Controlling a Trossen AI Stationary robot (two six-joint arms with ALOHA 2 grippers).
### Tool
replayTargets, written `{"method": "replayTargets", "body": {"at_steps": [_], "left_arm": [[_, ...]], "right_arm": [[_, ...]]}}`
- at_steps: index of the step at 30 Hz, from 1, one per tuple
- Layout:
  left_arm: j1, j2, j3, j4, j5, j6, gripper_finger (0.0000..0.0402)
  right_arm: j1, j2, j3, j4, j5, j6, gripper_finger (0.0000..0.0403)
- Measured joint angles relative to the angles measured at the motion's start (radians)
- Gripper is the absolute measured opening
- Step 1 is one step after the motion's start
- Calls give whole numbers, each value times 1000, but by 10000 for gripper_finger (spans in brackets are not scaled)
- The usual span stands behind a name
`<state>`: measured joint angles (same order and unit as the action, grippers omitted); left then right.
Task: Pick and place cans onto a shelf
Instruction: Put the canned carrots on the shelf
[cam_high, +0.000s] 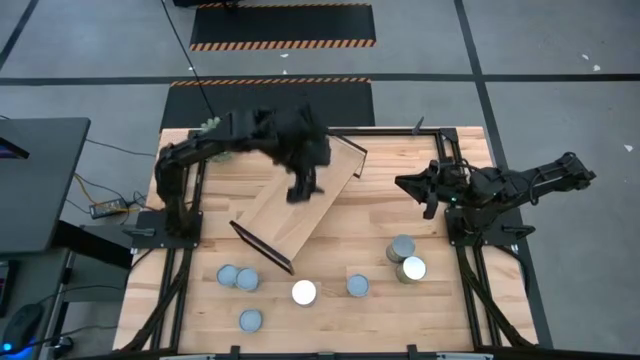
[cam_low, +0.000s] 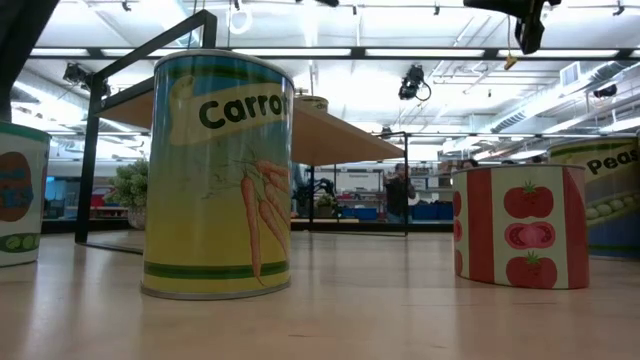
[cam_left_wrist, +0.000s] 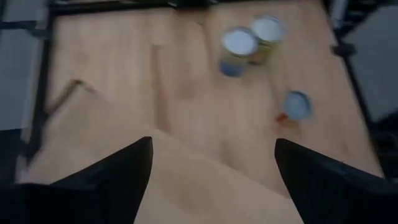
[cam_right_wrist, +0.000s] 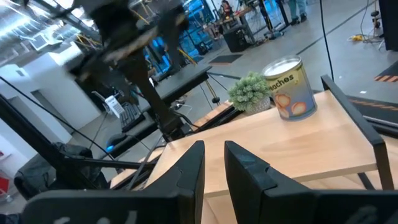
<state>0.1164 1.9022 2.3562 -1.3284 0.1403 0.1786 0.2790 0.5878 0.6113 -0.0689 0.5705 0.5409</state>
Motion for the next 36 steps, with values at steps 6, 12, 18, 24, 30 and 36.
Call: {"method": "replayTargets", "body": {"at_steps": [6,12,18,24,30,36], "left_arm": [[-140,15,-9,26,-65,-119,341],[-239,17,-8,51,-166,-260,341],[-346,32,-7,53,-292,-350,341],[-434,90,-8,38,-286,-369,341],[-477,128,-7,33,-218,-342,341],[-503,164,-8,17,-215,-260,341]], "right_arm": [[0,-13,0,-2,-36,-19,68],[0,-13,0,-21,-83,-20,68],[0,-13,0,-23,-137,6,68],[1,-18,0,-47,-179,22,68],[1,-26,0,-69,-196,70,68],[2,-18,57,-176,-228,96,68]]}}
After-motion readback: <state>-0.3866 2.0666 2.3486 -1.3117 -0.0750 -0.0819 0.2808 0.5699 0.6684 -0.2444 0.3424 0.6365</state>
